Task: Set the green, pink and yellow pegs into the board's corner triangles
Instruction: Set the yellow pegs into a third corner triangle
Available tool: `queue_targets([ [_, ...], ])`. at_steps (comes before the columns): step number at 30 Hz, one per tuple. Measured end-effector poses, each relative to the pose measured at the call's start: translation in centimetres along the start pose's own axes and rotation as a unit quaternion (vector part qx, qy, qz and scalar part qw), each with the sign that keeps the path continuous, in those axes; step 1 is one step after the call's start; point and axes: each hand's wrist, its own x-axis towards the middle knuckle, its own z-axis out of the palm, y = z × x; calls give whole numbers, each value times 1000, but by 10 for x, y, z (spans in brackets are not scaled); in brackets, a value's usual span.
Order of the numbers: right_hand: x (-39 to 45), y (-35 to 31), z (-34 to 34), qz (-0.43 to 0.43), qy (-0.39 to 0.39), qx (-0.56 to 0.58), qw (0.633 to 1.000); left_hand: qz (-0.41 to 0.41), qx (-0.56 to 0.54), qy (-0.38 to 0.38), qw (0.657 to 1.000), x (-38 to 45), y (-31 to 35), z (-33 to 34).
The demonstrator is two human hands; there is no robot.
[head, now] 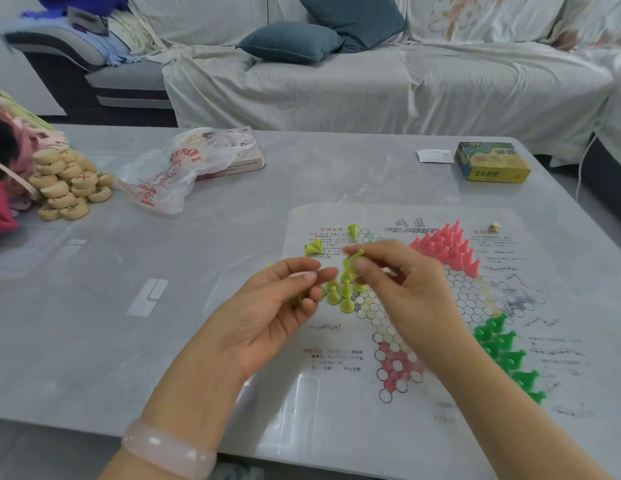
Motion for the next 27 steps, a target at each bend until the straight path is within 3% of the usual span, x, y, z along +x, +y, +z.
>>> queue_targets([
  [2, 5, 5, -11, 10, 84, -55, 995, 75, 133, 57, 987, 6, 3, -11],
  [3, 6, 7, -16, 22, 116, -68, 991, 121, 234, 99, 960, 10, 4, -19],
  [5, 7, 12, -19, 50, 140, -75, 986, 197, 451, 161, 855, 14, 4, -32],
  [7, 4, 14, -15, 71, 126, -81, 986, 223, 612, 150, 744, 13, 1, -40],
  [8, 3, 15, -12, 73, 116, -90, 986, 213, 664, 127, 705, 12, -1, -41],
  [10, 2, 17, -9, 68, 99, -126, 985, 186, 715, 76, 669, 13, -7, -43],
  [16, 3, 30, -11, 88, 21, -242, 966, 201, 752, 79, 622, 14, -10, -47],
  [21, 1, 36, -9, 64, -19, -312, 948, 208, 720, 99, 655, 13, -7, -43],
  [27, 1, 35, -2, 48, -31, -341, 938, 223, 708, 97, 663, 12, -8, -42],
])
